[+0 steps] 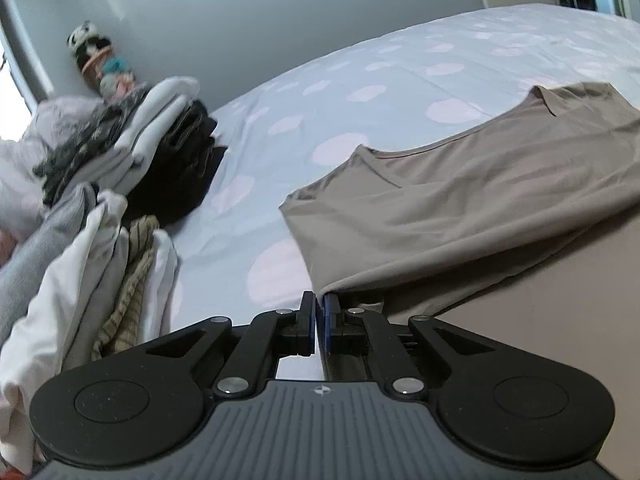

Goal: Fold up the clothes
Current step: 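Grasp the shirt side edge with both grippers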

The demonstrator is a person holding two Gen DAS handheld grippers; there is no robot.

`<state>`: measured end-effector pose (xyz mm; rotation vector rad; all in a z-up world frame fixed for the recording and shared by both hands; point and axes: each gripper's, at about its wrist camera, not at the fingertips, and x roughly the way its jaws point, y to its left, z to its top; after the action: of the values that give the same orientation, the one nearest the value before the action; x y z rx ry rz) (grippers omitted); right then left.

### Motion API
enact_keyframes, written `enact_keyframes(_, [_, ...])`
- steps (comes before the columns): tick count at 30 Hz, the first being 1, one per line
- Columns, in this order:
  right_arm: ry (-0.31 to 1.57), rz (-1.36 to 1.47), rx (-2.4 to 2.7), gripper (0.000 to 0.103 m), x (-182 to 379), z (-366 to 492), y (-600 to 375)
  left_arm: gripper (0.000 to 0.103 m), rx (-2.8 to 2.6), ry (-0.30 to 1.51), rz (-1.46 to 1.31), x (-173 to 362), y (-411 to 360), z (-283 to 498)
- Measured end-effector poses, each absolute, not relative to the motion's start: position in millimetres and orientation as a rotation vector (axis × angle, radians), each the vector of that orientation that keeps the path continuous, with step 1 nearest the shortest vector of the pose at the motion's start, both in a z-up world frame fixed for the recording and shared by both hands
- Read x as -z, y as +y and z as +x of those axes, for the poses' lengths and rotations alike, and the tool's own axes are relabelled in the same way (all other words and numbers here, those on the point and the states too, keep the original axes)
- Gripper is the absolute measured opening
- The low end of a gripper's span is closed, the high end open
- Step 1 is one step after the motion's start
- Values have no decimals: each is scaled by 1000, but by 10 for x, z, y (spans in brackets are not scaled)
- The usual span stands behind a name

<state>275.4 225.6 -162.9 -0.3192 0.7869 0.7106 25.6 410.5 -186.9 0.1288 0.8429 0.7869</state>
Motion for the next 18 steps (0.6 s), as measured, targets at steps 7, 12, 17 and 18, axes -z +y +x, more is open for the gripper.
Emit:
enact_keyframes(7, [953,-216,-618,12,1682,2908,1665,6,-785,914,104,1947,4140,225])
enact_keyframes(12, [972,-150,-557,25,1642,3003,1510,20,-764,972,103,1938,4125,86])
enact_keyframes(17, [954,-28,-541,33,1584,3163,1386,27,-770,984,32,1789,4220,-158])
enact_keyframes(18, [958,9,-546,34,1578,3205,1360,30,-763,965,-12,1736,4264,-222])
